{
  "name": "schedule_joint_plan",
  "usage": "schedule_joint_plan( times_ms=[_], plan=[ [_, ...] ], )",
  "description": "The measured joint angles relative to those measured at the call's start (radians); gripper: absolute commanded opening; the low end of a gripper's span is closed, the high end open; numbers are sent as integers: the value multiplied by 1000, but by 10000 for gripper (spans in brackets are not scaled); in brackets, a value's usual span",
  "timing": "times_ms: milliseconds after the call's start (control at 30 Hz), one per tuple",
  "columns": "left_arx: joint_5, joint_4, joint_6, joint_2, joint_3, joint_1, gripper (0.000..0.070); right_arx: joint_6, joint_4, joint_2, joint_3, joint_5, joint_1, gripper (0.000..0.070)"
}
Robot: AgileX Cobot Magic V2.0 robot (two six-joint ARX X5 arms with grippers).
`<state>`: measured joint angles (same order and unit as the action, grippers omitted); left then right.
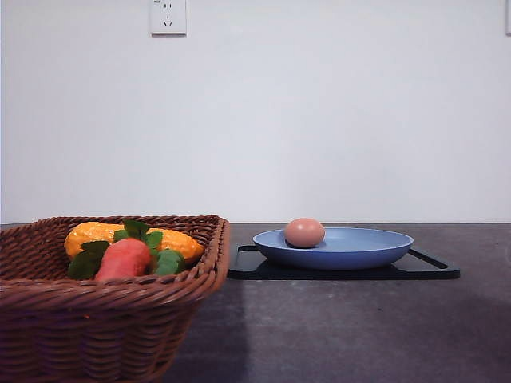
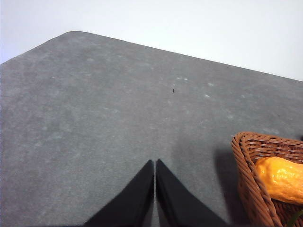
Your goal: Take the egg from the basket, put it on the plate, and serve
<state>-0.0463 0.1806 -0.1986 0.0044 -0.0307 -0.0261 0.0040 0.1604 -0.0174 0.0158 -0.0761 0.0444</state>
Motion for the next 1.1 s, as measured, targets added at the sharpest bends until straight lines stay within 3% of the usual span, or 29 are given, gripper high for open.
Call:
schedule_joint_plan(
  times_ms=[1100],
  plan=[
    [0, 0, 0, 0, 0, 0, 0, 0, 0, 0, 0, 0, 0, 0]
  ],
)
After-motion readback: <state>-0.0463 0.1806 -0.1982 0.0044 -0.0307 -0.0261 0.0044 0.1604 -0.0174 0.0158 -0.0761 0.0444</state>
